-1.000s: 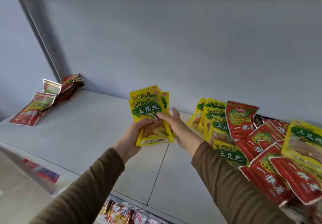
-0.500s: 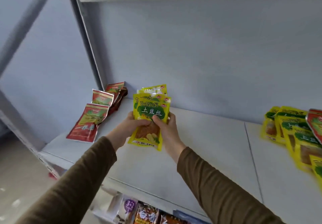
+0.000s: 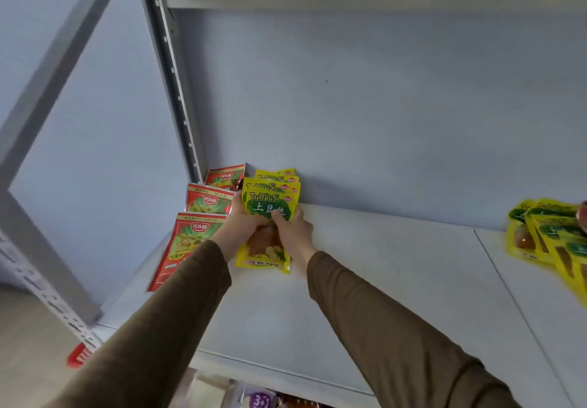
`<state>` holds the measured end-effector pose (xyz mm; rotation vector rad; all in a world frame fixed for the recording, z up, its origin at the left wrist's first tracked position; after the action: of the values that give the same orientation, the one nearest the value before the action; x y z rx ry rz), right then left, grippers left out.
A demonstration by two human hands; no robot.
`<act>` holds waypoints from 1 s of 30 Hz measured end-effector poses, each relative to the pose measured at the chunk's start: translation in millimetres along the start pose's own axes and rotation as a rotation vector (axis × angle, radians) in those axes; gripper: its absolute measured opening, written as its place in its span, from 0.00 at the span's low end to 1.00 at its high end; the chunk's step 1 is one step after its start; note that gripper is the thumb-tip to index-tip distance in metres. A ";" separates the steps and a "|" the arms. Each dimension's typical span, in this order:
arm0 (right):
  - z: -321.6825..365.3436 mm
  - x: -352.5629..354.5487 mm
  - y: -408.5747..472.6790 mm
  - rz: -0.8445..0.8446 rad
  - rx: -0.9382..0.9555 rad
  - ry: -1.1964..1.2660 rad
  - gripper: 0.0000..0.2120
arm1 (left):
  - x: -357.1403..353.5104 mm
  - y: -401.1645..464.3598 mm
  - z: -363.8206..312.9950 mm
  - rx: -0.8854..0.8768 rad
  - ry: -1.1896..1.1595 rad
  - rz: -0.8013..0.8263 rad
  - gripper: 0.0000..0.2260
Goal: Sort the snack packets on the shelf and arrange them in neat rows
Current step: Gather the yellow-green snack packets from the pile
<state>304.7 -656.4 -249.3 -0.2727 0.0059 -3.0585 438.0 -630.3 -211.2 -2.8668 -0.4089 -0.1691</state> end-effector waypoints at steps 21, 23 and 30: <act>1.6 -10.6 -12.3 -0.012 0.107 0.034 0.25 | 3.6 5.8 7.3 -0.147 0.380 -0.065 0.45; 0.7 -9.6 -15.7 0.011 0.100 0.047 0.27 | 4.1 -0.3 5.5 -0.215 0.461 -0.116 0.47; 2.9 20.4 -33.6 0.067 0.061 -0.034 0.32 | -7.8 -26.3 -10.8 -0.464 0.596 -0.282 0.40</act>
<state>282.9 -624.4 -242.6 -0.3140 -0.0779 -2.9813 422.1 -610.6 -196.2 -2.9563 -0.7128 -1.2768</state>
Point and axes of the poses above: each hand's wrist, its own y-axis towards the middle knuckle, its own x-axis out of the back of the hand, z = x × y, the point moved 3 cm from there along y, towards the middle knuckle, and after that the axes turned 6 degrees about x, right-handed, at the moved point
